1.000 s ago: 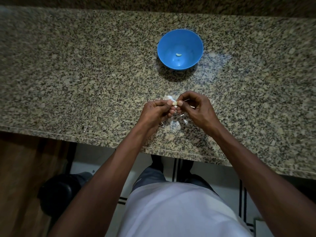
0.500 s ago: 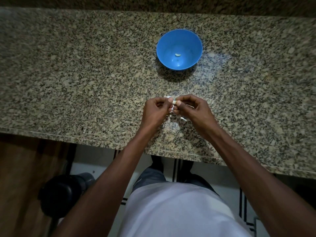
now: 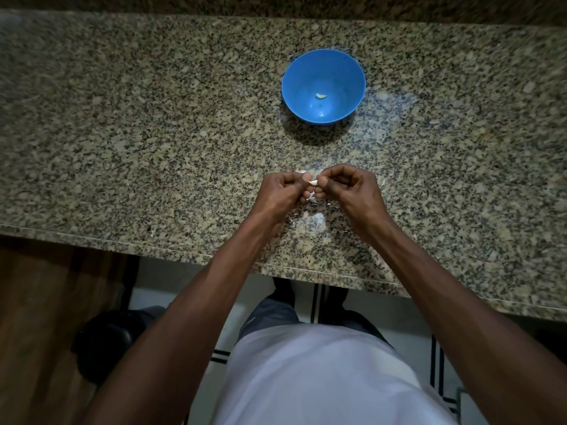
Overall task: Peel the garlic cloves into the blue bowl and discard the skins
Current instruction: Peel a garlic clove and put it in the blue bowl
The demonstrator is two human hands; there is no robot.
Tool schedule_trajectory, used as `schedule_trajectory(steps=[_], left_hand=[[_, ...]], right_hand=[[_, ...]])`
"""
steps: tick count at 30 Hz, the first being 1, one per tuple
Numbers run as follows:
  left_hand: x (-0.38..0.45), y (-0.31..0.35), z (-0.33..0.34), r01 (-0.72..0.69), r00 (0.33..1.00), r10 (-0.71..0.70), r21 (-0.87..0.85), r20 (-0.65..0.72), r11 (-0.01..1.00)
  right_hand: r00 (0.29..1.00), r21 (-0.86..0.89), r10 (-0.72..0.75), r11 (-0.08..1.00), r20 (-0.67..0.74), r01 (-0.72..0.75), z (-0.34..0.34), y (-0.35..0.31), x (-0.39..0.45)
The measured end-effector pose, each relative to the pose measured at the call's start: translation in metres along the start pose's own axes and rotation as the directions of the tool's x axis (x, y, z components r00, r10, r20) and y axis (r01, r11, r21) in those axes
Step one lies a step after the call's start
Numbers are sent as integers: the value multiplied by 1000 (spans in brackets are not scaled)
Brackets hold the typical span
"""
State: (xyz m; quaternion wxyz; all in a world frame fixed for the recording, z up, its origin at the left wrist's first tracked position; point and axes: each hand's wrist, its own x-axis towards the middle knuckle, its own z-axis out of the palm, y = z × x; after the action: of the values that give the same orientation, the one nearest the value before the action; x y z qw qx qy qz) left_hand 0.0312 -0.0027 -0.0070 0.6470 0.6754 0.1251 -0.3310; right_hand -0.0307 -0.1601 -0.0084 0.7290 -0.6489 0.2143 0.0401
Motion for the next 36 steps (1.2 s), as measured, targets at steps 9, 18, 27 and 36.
schedule_trajectory(steps=[9,18,27,36], left_hand=[[-13,-6,-4,-269,963,265,127,49,955],[-10,-10,-3,-466,863,505,382,-3,798],[-9,-11,4,-356,905,404,285,-131,890],[-12,-14,0,-162,978,166,39,-124,986]], right_hand=[[988,112,146,982,53,-151,-8,-7,-1],[944,234,319,914,87,-330,-4,-9,1],[996,49,69,997,-51,-66,3,-5,3],[993,-110,-83,991,-80,74,7,2,1]])
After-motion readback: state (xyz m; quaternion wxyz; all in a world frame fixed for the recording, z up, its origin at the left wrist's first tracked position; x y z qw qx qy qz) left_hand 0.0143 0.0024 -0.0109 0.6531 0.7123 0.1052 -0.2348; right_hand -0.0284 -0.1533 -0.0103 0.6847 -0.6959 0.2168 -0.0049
